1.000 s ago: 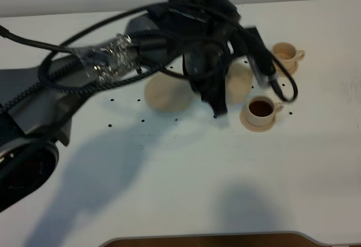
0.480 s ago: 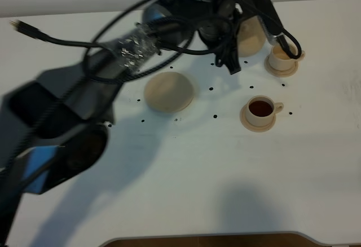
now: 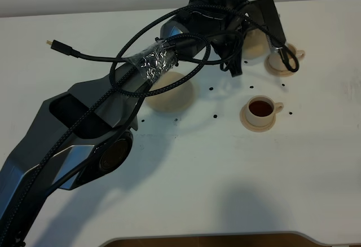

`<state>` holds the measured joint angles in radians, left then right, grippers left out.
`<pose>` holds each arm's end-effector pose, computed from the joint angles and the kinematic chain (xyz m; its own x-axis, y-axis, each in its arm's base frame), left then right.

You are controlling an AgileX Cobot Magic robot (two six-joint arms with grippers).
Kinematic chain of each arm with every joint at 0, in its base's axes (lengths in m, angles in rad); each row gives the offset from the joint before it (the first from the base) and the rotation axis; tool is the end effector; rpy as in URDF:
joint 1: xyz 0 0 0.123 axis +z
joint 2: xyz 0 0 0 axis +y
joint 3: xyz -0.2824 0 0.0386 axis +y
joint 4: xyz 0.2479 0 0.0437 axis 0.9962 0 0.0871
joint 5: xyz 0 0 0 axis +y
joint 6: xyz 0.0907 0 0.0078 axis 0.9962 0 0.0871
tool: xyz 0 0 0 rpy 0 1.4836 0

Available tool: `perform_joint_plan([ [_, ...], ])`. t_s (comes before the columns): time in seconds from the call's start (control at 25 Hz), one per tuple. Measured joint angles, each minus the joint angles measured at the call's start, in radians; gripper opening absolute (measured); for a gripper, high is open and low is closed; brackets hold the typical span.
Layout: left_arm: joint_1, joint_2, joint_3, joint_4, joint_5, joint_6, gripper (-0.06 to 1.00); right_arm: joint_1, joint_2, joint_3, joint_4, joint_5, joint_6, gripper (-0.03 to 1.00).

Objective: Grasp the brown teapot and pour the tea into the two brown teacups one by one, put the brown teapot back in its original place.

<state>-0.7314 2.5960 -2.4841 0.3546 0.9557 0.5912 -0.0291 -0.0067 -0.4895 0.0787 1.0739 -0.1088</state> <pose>0.4365 -0.3570 0.1812 -0.0490 0.9698 -0.2389 0.7950 0.1827 0.5785 -0.0052 0.0064 0.2734 -0.4663 -0.0575 -0.8828 -0.0653 0.9974 -0.0304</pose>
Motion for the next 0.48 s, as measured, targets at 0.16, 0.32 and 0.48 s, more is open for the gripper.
perform_joint_plan([
  [0.16, 0.000, 0.000, 0.000, 0.066, -0.028, 0.036, 0.13, 0.000, 0.000, 0.000, 0.000, 0.000, 0.001, 0.44],
  [0.32, 0.000, 0.000, -0.002, 0.092, -0.060, 0.106, 0.13, 0.000, 0.000, 0.000, 0.000, 0.000, 0.000, 0.44],
  [0.48, 0.000, 0.000, -0.002, 0.118, -0.085, 0.208, 0.13, 0.000, 0.000, 0.000, 0.000, 0.000, 0.000, 0.44],
])
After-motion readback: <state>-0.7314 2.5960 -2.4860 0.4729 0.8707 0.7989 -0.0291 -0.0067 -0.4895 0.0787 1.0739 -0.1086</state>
